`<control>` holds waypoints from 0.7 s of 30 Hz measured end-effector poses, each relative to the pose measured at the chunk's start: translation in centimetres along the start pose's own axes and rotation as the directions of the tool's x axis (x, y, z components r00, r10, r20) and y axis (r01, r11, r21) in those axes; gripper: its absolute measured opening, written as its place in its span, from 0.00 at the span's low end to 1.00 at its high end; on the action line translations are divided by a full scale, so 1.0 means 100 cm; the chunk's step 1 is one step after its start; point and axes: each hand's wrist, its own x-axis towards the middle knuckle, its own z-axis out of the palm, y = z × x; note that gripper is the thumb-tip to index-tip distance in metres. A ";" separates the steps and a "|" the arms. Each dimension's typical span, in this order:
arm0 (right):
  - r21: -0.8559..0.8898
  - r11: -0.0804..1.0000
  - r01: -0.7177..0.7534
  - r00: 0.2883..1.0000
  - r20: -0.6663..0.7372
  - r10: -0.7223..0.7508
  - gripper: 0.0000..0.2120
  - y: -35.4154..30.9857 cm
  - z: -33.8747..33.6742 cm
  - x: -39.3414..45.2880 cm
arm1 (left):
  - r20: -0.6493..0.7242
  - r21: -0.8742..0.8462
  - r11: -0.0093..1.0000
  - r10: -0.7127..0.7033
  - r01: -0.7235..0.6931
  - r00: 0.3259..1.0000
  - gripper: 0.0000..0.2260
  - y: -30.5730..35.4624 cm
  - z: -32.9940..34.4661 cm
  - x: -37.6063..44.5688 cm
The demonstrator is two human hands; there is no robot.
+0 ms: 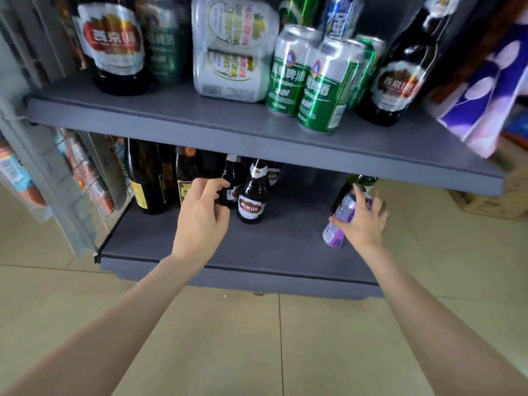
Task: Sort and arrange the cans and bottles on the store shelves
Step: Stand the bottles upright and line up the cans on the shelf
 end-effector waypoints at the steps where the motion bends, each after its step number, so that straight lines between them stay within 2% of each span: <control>1: 0.003 0.999 -0.035 0.999 0.040 0.035 0.43 0.006 0.005 0.012 | 0.017 -0.006 1.000 0.013 -0.013 1.000 0.17 0.001 0.007 -0.002; 4: 0.096 0.994 -0.049 0.998 0.052 0.044 0.33 0.009 0.015 0.032 | 0.074 -0.011 1.000 0.013 -0.012 0.997 0.17 0.000 0.024 -0.007; 6: 0.063 0.998 -0.032 0.999 0.039 0.029 0.25 0.000 0.013 0.027 | 0.119 -0.005 0.999 -0.039 0.039 0.992 0.17 -0.001 0.025 -0.011; 8: -0.015 0.999 -0.043 0.992 0.119 0.044 0.23 -0.011 0.005 0.000 | 0.189 0.025 0.993 -0.119 0.116 0.975 0.16 0.005 0.017 -0.019; 10: 0.036 0.999 -0.023 0.979 0.206 0.016 0.22 -0.023 -0.015 -0.034 | 0.284 0.003 0.977 -0.204 0.212 0.937 0.16 0.025 -0.001 -0.023; 12: 0.121 0.992 0.014 0.943 0.330 -0.054 0.23 -0.042 -0.048 -0.065 | 0.399 -0.089 0.921 -0.316 0.379 0.861 0.16 0.052 -0.028 -0.012; 14: 0.211 0.975 0.074 0.888 0.431 -0.161 0.24 -0.064 -0.093 -0.088 | 0.556 -0.098 0.886 -0.328 0.453 0.764 0.18 0.077 -0.056 0.006; 16: 0.294 0.950 0.105 0.851 0.468 -0.239 0.23 -0.090 -0.155 -0.098 | 0.670 -0.009 0.911 -0.301 0.412 0.679 0.19 0.106 -0.090 0.022; 19: 0.338 0.927 0.165 0.793 0.513 -0.328 0.25 -0.133 -0.272 -0.092 | 0.752 0.057 0.944 -0.254 0.325 0.608 0.22 0.164 -0.150 0.048; 21: 0.370 0.911 0.183 0.785 0.502 -0.362 0.29 -0.161 -0.363 -0.077 | 0.800 0.058 0.962 -0.204 0.266 0.564 0.22 0.211 -0.195 0.074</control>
